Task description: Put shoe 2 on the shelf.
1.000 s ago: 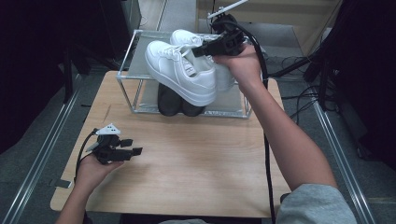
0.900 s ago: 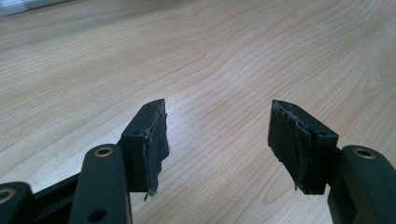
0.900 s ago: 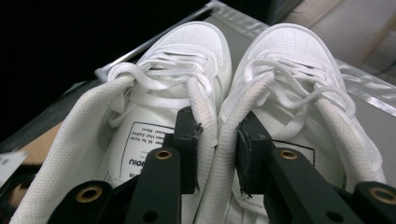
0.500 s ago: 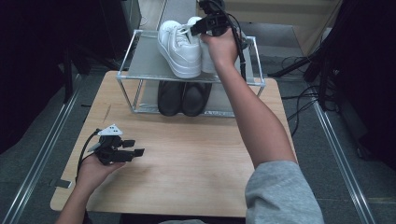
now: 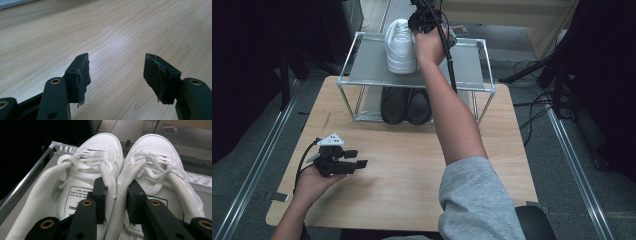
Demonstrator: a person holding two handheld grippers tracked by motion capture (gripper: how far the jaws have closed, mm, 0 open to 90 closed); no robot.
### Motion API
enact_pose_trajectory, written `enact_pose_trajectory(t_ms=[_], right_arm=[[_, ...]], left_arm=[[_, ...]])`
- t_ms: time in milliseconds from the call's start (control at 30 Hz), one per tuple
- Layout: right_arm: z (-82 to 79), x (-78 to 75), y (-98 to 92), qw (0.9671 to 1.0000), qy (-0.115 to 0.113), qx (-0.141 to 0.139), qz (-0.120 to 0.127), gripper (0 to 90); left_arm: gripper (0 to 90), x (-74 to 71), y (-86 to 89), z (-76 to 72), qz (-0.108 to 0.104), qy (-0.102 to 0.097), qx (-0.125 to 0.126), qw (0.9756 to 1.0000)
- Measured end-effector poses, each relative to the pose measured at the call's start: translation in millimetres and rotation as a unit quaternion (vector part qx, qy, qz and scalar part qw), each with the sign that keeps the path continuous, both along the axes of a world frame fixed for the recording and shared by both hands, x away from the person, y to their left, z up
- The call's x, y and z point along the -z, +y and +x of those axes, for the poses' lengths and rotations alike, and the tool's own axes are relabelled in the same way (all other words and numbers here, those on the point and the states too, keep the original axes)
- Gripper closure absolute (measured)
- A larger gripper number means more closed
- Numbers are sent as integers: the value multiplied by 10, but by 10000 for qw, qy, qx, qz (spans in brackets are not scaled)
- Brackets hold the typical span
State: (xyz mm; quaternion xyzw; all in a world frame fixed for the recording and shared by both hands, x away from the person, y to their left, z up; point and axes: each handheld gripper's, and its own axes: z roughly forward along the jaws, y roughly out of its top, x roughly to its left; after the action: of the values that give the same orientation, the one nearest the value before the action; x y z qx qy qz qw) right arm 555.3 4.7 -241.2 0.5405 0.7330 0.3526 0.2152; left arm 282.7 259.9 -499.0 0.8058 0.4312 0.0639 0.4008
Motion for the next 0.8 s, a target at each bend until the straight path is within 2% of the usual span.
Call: enact_pose_trajectory(t_ms=[400, 700, 800], right_arm=[[-11, 81, 203, 9995, 129, 271, -115, 729], [-56, 108, 317, 9994, 220, 210, -147, 706], [-82, 166, 356, 9994, 277, 114, -185, 696]], left_arm=[[381, -3, -27, -4, -11, 9, 59, 10000], [380, 0, -38, 1, 1, 10, 83, 10000], [381, -2, -49, -3, 29, 4, 107, 9999]])
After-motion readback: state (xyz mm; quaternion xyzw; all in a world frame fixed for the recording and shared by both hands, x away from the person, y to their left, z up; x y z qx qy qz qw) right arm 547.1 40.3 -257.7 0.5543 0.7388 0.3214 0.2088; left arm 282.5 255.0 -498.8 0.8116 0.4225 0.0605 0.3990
